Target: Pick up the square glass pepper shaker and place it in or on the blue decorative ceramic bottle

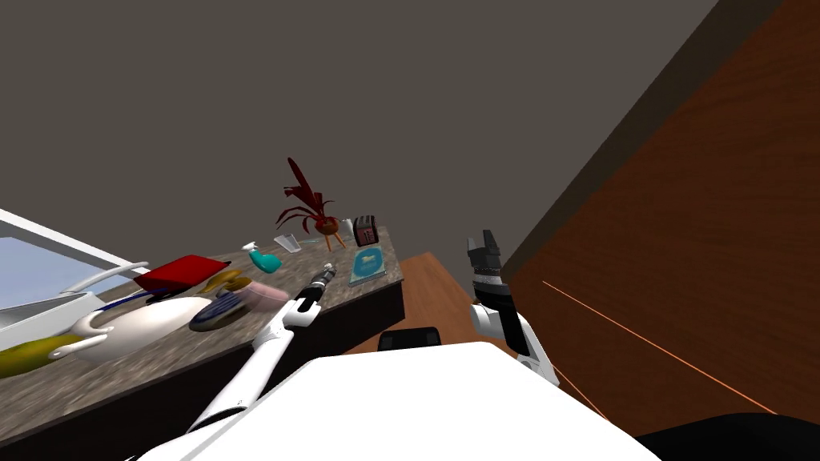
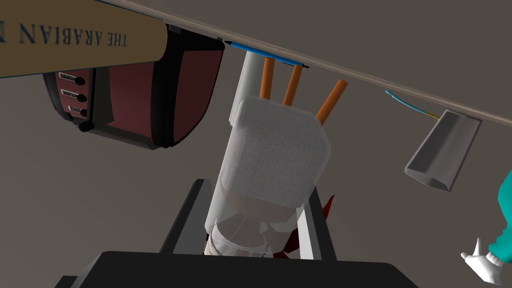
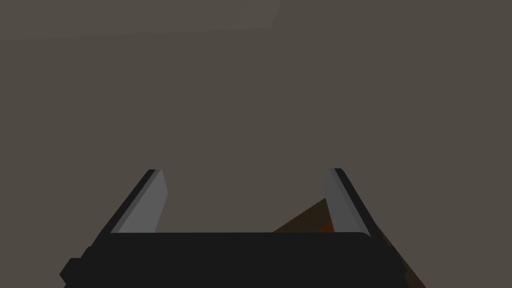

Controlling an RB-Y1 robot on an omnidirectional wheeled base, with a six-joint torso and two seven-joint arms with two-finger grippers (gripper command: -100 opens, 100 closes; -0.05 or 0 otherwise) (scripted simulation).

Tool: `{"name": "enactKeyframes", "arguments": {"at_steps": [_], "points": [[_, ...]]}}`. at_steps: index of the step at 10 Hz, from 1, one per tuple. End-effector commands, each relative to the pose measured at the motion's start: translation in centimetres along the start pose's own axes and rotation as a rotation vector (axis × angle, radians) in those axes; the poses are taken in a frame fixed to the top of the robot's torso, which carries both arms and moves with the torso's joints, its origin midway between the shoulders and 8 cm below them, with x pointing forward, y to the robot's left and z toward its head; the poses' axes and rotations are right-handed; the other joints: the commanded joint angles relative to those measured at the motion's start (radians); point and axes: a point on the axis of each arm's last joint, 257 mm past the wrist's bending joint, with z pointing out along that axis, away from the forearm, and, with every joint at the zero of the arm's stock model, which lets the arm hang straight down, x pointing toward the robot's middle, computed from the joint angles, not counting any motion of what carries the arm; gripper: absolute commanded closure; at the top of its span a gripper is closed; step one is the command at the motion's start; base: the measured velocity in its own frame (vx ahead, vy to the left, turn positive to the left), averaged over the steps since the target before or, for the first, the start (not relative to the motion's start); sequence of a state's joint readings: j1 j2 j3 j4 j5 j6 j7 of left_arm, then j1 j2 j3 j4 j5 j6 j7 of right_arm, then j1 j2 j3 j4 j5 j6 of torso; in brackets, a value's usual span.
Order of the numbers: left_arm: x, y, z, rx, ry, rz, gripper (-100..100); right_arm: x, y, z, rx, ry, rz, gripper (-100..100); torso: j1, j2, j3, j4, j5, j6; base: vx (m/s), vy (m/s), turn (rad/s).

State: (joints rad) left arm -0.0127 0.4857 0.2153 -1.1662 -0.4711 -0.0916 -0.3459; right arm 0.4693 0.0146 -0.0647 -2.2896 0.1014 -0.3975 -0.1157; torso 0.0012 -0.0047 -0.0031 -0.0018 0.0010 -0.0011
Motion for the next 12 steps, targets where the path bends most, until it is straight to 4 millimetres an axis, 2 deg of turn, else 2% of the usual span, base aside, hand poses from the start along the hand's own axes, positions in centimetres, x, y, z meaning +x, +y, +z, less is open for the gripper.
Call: {"name": "enactKeyframes", "arguments": {"at_steps": [1, 3, 4, 5, 6, 9, 12], "points": [[0.5, -0.9, -0.7, 0.031, 0.01, 0.001, 100, 0.0, 0.0, 0.0, 0.0, 0.0, 0.0, 0, 0.0, 0.0, 0.0, 0.0, 0.0, 0.0, 0.083, -0.021, 0.206], [1.4, -2.3, -1.9, 0.072, 0.03, 0.001, 100, 0.0, 0.0, 0.0, 0.0, 0.0, 0.0, 0, 0.0, -0.001, -0.001, 0.0, 0.0, -0.001, 0.099, -0.046, 0.206], [1.0, -1.6, -1.6, 0.058, 0.024, 0.004, 100, 0.0, 0.0, 0.0, 0.0, 0.0, 0.0, 0, -0.001, -0.002, -0.001, 0.0, 0.0, 0.0, 0.043, -0.028, 0.049], [1.0, -1.7, -1.7, 0.06, 0.025, 0.002, 0, 0.0, 0.0, 0.0, 0.0, 0.0, 0.0, 0, 0.001, 0.0, 0.0, 0.0, 0.0, 0.001, 0.006, -0.006, -0.008], [0.8, -2.3, -1.6, 0.065, 0.021, -0.025, 100, 0.0, 0.0, 0.0, 0.0, 0.0, 0.0, 0, 0.002, 0.002, 0.001, 0.001, 0.001, 0.001, -0.139, 0.006, -0.123], [0.3, -2.9, -1.6, 0.064, 0.016, -0.067, 100, 0.0, 0.0, 0.0, 0.0, 0.0, 0.0, 0, 0.005, 0.022, 0.012, 0.005, 0.002, -0.001, -0.243, 0.046, -0.079], [-0.3, -3.2, -1.5, 0.059, 0.013, -0.121, 100, 0.0, 0.0, 0.0, -0.001, 0.0, 0.0, 0, 0.009, 0.027, 0.016, 0.006, 0.003, -0.002, -0.296, 0.076, -0.08]]}}
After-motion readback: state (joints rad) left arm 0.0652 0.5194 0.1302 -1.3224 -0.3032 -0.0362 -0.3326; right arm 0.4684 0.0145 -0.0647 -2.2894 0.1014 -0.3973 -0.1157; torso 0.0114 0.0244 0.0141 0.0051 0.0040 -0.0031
